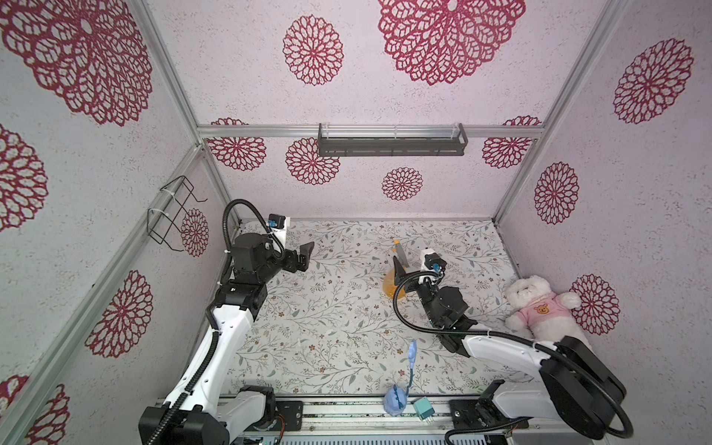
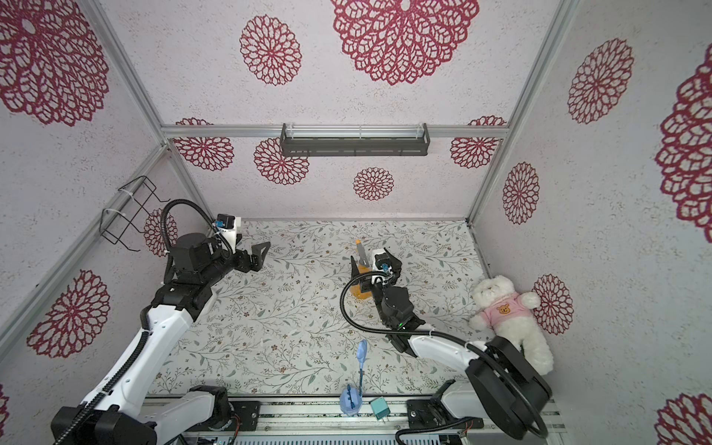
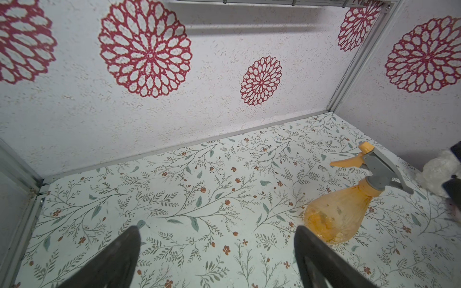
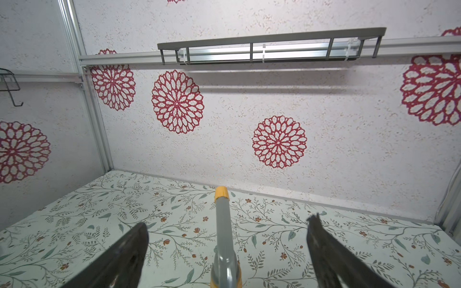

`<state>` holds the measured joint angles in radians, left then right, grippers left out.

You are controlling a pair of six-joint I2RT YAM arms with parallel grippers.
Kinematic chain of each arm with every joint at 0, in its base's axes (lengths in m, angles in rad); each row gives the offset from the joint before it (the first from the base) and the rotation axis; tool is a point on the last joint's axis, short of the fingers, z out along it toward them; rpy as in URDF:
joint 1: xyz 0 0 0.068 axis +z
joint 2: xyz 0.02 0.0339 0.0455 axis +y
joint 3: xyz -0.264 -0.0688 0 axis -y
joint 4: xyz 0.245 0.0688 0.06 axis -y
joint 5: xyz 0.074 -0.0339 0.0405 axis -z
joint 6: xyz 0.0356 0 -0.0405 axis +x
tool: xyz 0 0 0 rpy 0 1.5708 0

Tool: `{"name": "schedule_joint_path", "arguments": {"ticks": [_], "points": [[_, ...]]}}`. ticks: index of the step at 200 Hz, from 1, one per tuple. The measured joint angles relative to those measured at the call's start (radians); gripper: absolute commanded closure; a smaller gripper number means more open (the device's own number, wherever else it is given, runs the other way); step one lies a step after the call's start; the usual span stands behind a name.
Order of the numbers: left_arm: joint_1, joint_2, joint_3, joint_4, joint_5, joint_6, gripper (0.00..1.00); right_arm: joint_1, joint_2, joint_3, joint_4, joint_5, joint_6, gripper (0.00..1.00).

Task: Attach spray nozzles to spray bottles
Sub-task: Place the spray bottle at the center of the board, then reset both arms

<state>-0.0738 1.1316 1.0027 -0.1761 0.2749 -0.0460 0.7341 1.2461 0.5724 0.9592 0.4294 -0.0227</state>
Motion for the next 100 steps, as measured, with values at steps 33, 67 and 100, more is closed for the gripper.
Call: {"name": "schedule_joint_path", "arguments": {"ticks": [33,67,100], "points": [[0.127,0.023,-0.062,0.090,-0.037,-0.005,0.03,-0.161,-0.090,0.164,-0.228,-0.049,-0.014,0.01],[0.244,0.084,-0.285,0.231,-0.107,-0.012,0.03,-0.424,-0.107,0.114,-0.347,-0.042,-0.010,0.01],[0.257,0.143,-0.480,0.386,-0.127,-0.012,0.03,-0.544,-0.083,-0.134,-0.323,-0.041,0.016,0.01]]}}
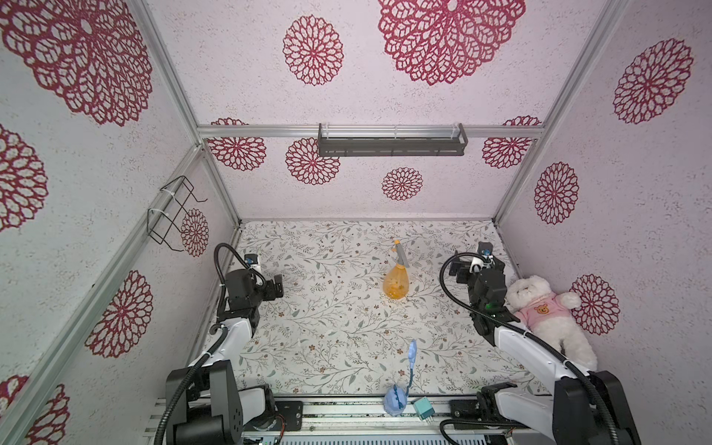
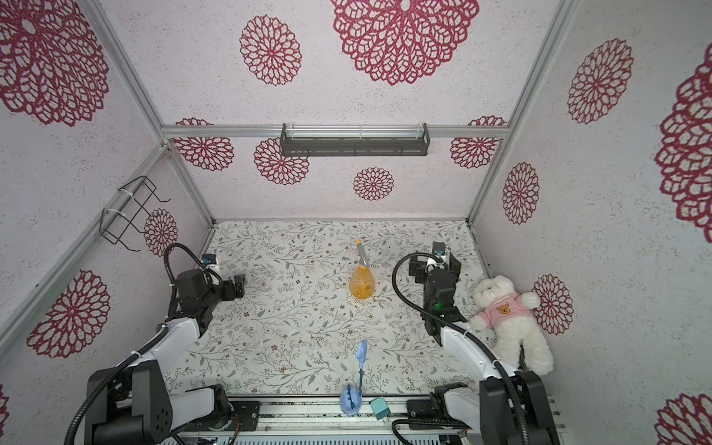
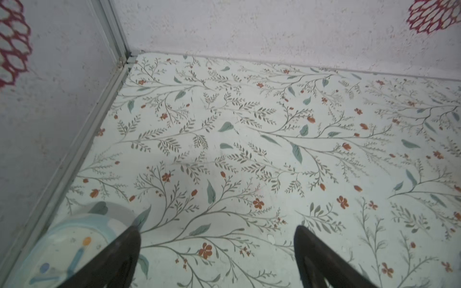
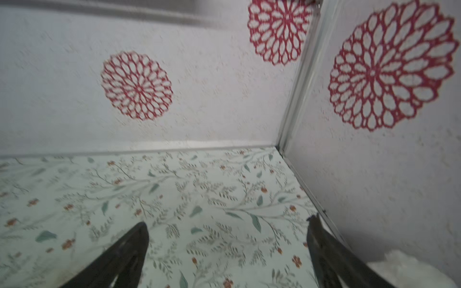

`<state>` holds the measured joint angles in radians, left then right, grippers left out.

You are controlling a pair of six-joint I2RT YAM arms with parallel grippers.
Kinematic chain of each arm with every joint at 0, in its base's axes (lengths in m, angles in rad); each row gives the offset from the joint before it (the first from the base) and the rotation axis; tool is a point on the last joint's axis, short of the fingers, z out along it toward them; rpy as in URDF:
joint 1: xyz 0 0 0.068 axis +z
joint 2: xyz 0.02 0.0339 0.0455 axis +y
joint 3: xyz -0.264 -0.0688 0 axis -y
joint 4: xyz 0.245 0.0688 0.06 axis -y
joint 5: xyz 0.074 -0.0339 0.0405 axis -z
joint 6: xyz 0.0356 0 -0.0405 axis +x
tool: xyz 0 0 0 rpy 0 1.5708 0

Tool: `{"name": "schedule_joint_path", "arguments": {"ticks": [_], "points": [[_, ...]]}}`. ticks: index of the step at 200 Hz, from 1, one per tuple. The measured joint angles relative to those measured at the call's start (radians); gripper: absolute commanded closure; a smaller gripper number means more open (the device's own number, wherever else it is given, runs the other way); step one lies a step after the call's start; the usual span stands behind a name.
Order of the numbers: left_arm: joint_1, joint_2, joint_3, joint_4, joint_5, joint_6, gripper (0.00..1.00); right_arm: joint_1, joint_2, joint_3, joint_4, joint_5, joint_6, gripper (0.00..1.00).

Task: Attach spray nozzles to spray bottles
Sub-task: Reset both arms

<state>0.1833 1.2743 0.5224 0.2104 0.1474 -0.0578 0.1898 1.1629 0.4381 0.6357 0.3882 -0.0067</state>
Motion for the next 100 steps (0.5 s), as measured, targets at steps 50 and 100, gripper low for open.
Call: {"name": "schedule_joint_path", "arguments": {"ticks": [50,100], "points": [[-0.002,0.251,-0.104,0.467,-0.012,-0.013,0.03,-0.045,0.169,-0.140,0.212,-0.048,-0.005,0.01],[-0.002,0.271,-0.107,0.565,-0.060,-0.037,0.03,-0.046,0.201,-0.111,0.335,-0.083,-0.027,0.01]]}}
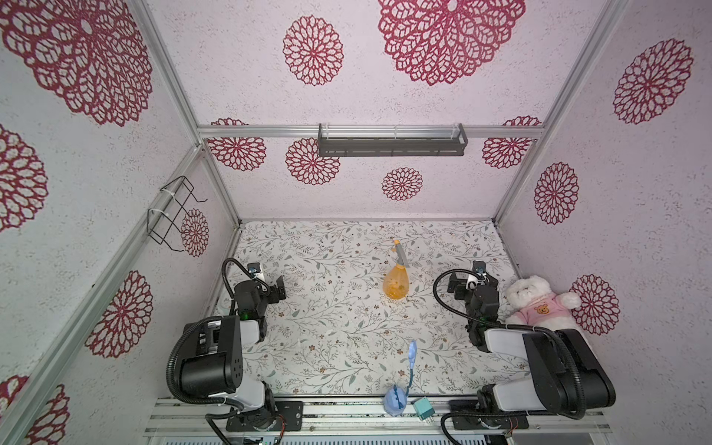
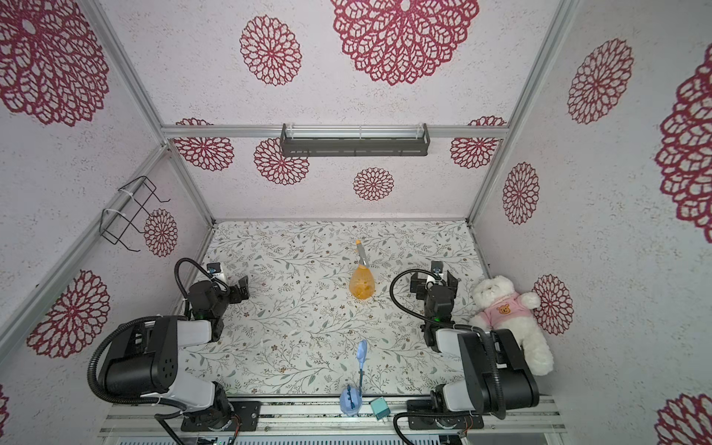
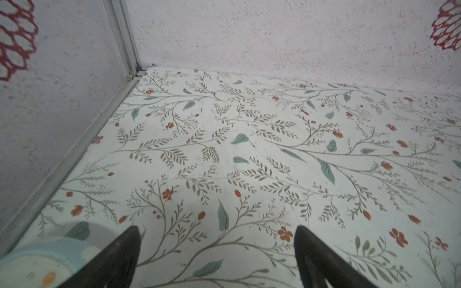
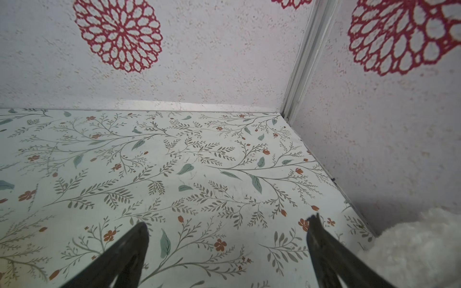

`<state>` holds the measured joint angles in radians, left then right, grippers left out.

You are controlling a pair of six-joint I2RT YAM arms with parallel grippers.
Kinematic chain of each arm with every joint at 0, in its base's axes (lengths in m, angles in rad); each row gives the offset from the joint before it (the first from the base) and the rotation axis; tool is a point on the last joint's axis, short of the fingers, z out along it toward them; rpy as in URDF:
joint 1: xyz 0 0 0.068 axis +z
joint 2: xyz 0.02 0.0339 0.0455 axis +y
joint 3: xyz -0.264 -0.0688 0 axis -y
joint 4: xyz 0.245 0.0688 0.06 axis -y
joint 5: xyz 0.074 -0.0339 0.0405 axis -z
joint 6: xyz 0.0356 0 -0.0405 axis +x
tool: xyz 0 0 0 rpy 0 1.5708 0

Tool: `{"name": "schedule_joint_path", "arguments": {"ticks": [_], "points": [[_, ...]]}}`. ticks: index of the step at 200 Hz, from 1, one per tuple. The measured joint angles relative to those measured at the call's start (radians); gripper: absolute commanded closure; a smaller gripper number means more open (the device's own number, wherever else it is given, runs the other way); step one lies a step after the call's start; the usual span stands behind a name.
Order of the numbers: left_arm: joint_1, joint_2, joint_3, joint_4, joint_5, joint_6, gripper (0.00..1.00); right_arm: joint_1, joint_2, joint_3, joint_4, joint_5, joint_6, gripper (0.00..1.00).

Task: Attach spray nozzles to spray bottles
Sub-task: Reset both arms

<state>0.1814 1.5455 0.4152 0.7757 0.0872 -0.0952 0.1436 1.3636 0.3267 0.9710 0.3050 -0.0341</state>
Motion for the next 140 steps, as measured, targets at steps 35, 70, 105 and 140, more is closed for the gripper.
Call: {"name": "schedule_joint_path", "arguments": {"ticks": [35,70,105,140], "points": [[0.000,0.000,0.003,0.020,-0.014,-0.009,0.03,-0.045,-0.138,-0.079,0.000,-0.020,0.007,0.01],[0.000,0.000,0.003,0.021,-0.019,-0.011,0.03,-0.112,0.034,-0.143,0.097,-0.087,0.012,0.01],[0.000,0.000,0.003,0.024,-0.019,-0.011,0.03,-0.114,0.180,-0.106,0.146,-0.153,0.011,0.01],[0.000,0.000,0.003,0.025,-0.019,-0.011,0.03,-0.117,0.179,-0.097,0.188,-0.162,0.011,0.01]]}}
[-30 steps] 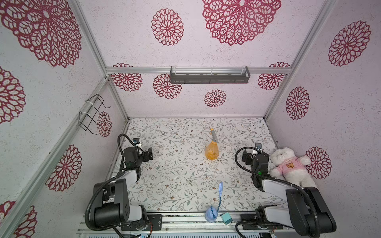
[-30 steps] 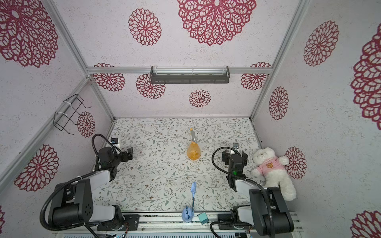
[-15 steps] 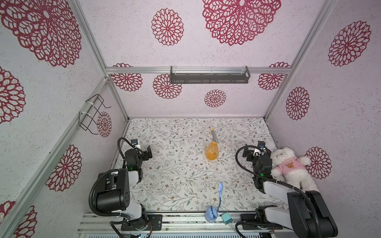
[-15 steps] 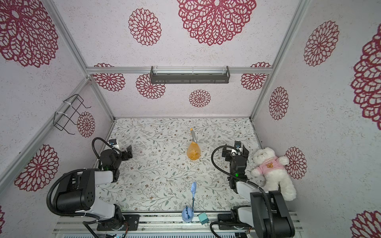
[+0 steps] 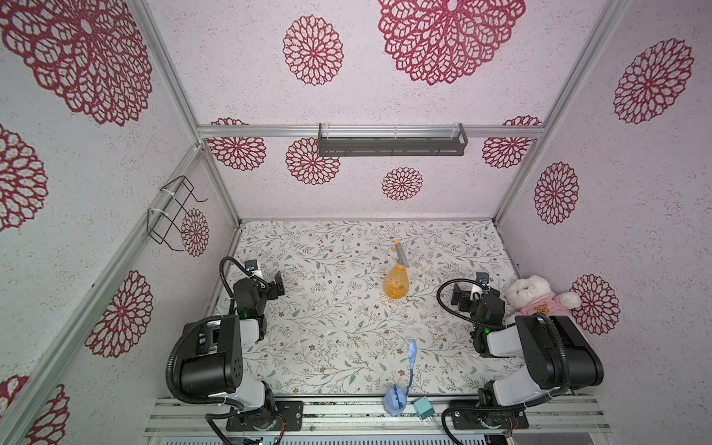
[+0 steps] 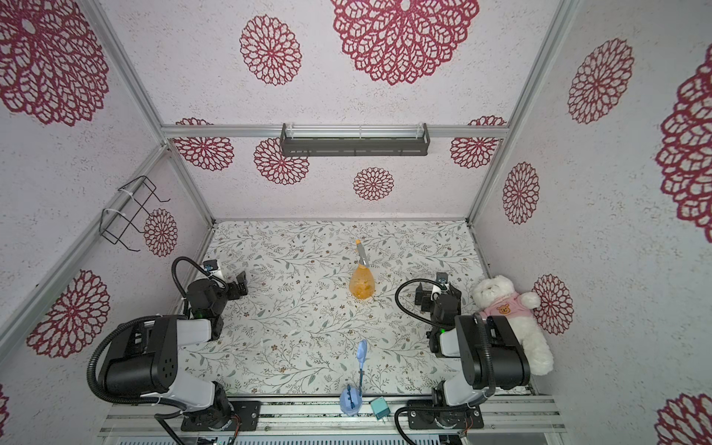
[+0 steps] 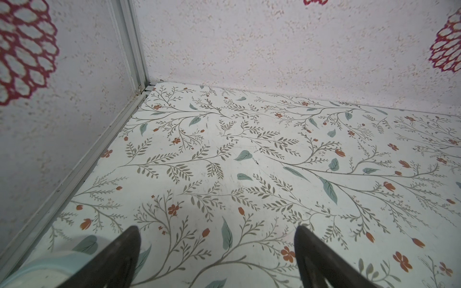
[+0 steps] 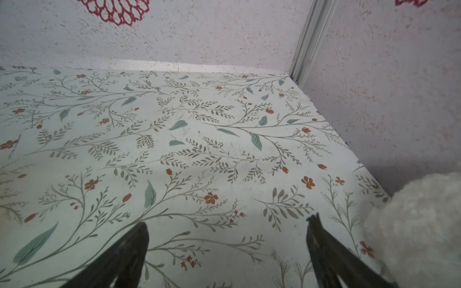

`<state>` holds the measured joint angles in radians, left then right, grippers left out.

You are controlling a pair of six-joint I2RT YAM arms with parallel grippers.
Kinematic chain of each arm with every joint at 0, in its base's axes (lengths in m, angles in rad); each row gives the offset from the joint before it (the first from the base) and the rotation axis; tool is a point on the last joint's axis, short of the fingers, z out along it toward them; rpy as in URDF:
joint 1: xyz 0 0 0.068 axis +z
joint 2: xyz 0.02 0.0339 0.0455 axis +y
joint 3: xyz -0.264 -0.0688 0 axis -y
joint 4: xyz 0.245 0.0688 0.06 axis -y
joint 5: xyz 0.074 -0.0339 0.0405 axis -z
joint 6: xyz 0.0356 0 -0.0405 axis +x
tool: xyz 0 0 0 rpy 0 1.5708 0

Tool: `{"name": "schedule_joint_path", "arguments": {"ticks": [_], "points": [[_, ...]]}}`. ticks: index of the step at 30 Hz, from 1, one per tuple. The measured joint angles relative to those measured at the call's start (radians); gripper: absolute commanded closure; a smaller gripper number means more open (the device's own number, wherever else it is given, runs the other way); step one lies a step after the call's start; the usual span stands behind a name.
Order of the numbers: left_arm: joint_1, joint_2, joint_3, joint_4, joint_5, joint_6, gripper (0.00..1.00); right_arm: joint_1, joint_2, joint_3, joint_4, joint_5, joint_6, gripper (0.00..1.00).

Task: Attach spray nozzles to spray bottles
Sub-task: Reset both arms

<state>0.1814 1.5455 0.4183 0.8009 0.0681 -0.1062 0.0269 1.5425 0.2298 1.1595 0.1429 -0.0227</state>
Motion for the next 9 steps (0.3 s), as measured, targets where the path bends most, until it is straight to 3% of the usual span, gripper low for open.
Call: {"name": "schedule_joint_path", "arguments": {"ticks": [9], "points": [[0.000,0.000,0.000,0.000,0.000,0.000,0.03,-0.001,0.000,0.010,0.002,-0.008,0.006,0.01]]}}
